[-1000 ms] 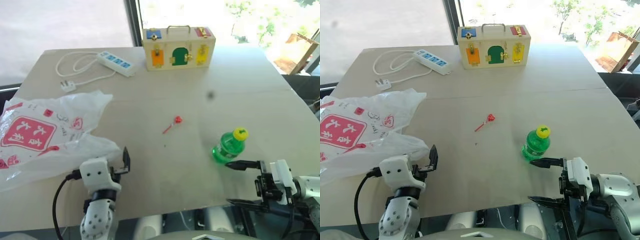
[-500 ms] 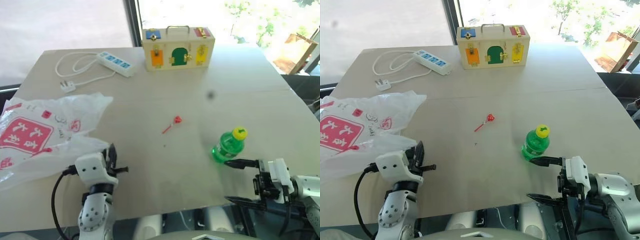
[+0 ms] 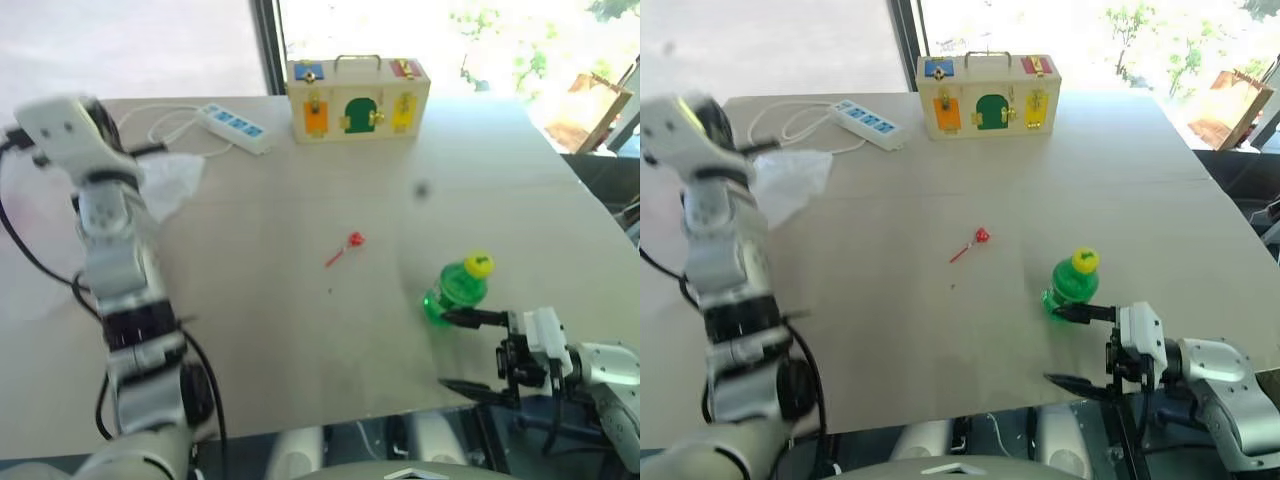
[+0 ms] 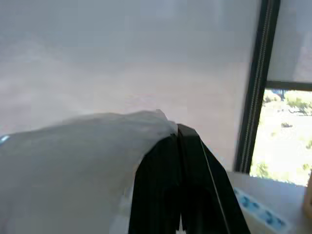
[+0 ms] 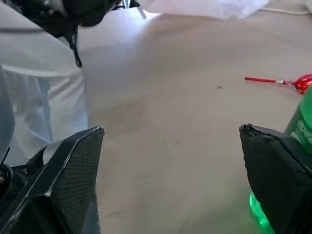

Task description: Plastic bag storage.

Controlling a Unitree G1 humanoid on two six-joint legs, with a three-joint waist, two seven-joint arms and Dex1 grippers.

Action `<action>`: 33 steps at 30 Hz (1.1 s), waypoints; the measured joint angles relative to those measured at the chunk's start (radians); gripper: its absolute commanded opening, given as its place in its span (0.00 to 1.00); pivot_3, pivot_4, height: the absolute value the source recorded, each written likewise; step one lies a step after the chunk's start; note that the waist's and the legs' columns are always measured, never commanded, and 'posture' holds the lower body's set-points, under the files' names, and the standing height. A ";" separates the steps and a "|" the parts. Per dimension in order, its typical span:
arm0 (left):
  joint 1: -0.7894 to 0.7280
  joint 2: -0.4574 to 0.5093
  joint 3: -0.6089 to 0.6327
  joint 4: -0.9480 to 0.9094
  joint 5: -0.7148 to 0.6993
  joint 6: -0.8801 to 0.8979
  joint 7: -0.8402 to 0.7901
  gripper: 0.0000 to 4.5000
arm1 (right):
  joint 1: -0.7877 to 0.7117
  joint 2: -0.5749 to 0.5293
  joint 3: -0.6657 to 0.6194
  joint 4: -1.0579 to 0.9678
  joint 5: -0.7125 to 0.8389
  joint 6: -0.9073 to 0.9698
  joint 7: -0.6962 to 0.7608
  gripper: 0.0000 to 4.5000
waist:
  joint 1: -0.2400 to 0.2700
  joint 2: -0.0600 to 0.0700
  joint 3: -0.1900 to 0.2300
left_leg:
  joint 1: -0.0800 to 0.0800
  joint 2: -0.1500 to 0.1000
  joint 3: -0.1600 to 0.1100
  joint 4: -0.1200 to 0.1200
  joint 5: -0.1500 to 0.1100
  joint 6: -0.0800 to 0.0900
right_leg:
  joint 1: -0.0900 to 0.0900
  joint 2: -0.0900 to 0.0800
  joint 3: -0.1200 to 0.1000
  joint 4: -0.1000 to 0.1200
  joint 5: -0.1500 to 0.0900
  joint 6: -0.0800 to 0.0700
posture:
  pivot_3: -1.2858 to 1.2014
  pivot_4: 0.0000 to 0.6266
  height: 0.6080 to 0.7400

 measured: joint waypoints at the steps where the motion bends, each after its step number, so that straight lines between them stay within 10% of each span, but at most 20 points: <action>1: -0.097 0.020 -0.018 0.138 0.013 -0.017 -0.010 0.00 | -0.024 0.000 -0.002 0.013 -0.001 0.029 -0.030 1.00 | 0.000 -0.001 0.000 | 0.000 0.000 0.001 -0.001 0.000 0.000 | 0.000 0.000 0.000 0.000 0.000 0.000 | 0.52 0.24 1.00; 7: -0.437 -0.016 -0.120 0.604 0.040 -0.144 -0.119 0.00 | -0.048 -0.001 -0.067 0.070 0.018 0.086 -0.090 1.00 | 0.006 -0.003 0.002 | -0.002 -0.002 0.000 -0.003 0.002 -0.004 | -0.001 -0.003 -0.003 -0.001 -0.001 0.003 | 0.52 0.24 1.00; 15: -0.578 -0.214 -0.220 0.717 -0.009 -0.257 -0.513 0.00 | 0.000 0.017 -0.095 0.073 -0.001 0.065 -0.118 1.00 | 0.001 -0.003 0.003 | -0.012 -0.004 -0.001 -0.002 0.002 -0.004 | -0.009 -0.004 -0.004 -0.003 -0.001 0.005 | 0.52 0.24 1.00; 24: 0.001 -0.140 -0.541 -0.124 -0.219 0.040 -1.205 0.00 | -0.011 0.015 -0.142 0.119 -0.004 0.043 -0.111 1.00 | -0.048 0.009 0.006 | -0.001 0.001 0.001 -0.007 0.002 -0.004 | -0.009 0.001 0.009 0.004 -0.002 0.004 | 0.52 0.24 1.00; 33: 0.296 -0.053 -0.373 -0.421 -0.246 0.196 -0.923 0.00 | -0.126 0.026 -0.185 0.177 0.003 0.105 -0.218 1.00 | -0.007 0.009 0.007 | 0.004 0.004 0.001 -0.002 0.001 -0.001 | -0.002 0.000 0.009 0.004 -0.003 -0.001 | 0.52 0.24 1.00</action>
